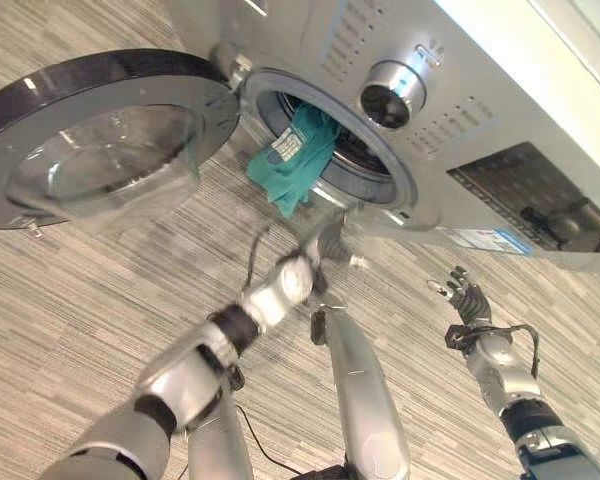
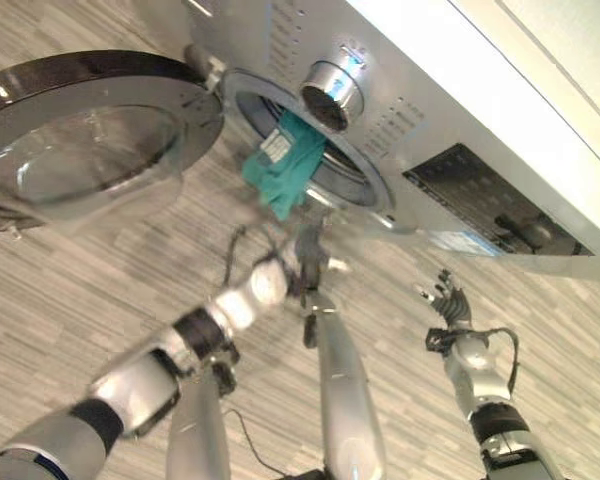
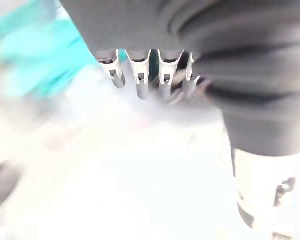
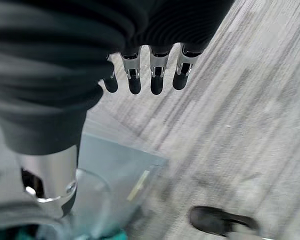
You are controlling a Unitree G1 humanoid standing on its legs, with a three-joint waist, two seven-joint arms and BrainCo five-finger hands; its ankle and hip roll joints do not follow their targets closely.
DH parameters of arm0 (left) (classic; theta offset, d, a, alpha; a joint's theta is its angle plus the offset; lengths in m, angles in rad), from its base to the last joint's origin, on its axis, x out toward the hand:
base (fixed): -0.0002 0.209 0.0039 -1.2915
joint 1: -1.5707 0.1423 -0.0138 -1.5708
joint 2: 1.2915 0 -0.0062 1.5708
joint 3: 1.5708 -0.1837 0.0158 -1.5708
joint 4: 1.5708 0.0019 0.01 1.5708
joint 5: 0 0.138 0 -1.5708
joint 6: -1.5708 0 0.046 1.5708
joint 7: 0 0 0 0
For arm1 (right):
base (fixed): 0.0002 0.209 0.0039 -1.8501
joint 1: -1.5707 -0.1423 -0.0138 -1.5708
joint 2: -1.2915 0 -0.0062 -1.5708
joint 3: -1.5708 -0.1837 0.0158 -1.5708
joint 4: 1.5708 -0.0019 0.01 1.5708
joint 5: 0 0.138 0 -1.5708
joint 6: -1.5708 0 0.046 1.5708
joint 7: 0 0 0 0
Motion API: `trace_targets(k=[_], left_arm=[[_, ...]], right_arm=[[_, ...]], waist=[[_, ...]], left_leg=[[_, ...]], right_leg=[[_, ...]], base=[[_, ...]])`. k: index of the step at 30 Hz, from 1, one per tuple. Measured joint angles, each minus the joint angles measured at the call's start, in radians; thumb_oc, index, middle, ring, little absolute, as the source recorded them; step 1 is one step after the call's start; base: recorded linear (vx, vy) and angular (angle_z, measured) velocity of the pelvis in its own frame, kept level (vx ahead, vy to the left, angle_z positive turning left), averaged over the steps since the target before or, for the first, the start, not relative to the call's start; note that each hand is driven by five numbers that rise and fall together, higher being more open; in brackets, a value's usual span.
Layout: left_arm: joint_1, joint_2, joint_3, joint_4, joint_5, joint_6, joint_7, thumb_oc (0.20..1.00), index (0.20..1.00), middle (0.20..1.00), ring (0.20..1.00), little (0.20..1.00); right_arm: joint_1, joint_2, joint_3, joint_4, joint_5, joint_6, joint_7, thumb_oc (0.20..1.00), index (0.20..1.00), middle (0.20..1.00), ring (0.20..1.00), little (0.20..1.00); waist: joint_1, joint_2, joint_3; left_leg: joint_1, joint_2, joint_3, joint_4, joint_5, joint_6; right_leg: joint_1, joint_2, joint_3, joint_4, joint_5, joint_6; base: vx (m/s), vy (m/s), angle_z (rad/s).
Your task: Grab the laundry basket,head to the washer,open it,put in the laundry and shut it.
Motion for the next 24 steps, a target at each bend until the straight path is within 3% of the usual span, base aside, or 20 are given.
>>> trace_targets(k=[5,11,13,14,17,21,24], left_arm=[[0.089,-0.018,0.003,0.112,0.000,-0.015,-0.003,1.000,1.000,1.000,1.000,1.000],[0.122,0.058,0.046,0.105,-0.025,-0.047,-0.007,1.000,1.000,1.000,1.000,1.000],[0.146,0.066,0.066,0.109,-0.043,-0.053,-0.010,1.000,1.000,1.000,1.000,1.000],[0.164,0.063,0.078,0.088,-0.049,-0.057,-0.014,1.000,1.000,1.000,1.000,1.000],[0.200,0.093,0.104,0.055,-0.050,-0.062,-0.016,1.000,1.000,1.000,1.000,1.000],[0.336,0.231,0.146,-0.193,-0.075,-0.077,-0.065,1.000,1.000,1.000,1.000,1.000],[0.378,0.269,0.177,-0.216,-0.094,-0.084,-0.093,1.000,1.000,1.000,1.000,1.000]], right_arm=[[0.004,0.076,0.062,0.083,-0.108,0.017,-0.025,1.000,1.000,1.000,1.000,1.000],[-0.007,0.154,0.131,0.160,-0.178,0.033,-0.025,1.000,1.000,1.000,1.000,1.000],[-0.057,0.169,0.123,0.257,-0.188,0.038,-0.018,1.000,1.000,1.000,1.000,1.000],[-0.129,0.164,0.119,0.417,-0.188,0.060,-0.024,1.000,1.000,1.000,1.000,1.000],[-0.199,0.152,0.093,0.459,-0.196,0.056,-0.026,1.000,1.000,1.000,1.000,1.000],[-0.435,0.094,0.044,0.546,-0.223,0.058,-0.055,1.000,1.000,1.000,1.000,1.000],[-0.492,0.080,0.033,0.556,-0.223,0.056,-0.062,1.000,1.000,1.000,1.000,1.000]], waist=[[0.013,-0.005,0.002],[0.045,0.008,0.011],[0.084,0.021,0.024],[0.090,0.040,0.036],[0.111,0.063,0.049],[0.185,0.162,0.088],[0.218,0.180,0.088]], left_leg=[[0.093,-0.068,-0.012,-0.069,0.039,0.047],[0.113,-0.108,-0.029,-0.081,0.054,0.054],[0.118,-0.122,-0.036,-0.081,0.057,0.059],[0.127,-0.137,-0.058,-0.086,0.060,0.068],[0.102,-0.159,-0.068,-0.086,0.070,0.076],[-0.013,-0.199,-0.086,-0.056,0.088,0.091],[-0.043,-0.219,-0.087,-0.048,0.093,0.097]], right_leg=[[0.101,-0.037,0.032,-0.047,0.019,0.047],[0.133,-0.077,0.023,-0.051,0.025,0.071],[0.150,-0.088,0.019,-0.051,0.027,0.083],[0.157,-0.106,0.017,-0.036,0.010,0.085],[0.140,-0.122,0.020,-0.030,0.004,0.093],[0.049,-0.168,0.014,-0.009,0.016,0.110],[0.016,-0.190,0.021,0.009,0.017,0.115]], base=[[-0.05,0.106,0.26],[-0.05,0.051,0.18],[-0.06,0.058,0.27],[-0.04,0.058,0.41],[-0.05,0.063,0.29],[-0.05,0.071,0.33],[-0.01,0.053,0.17]])
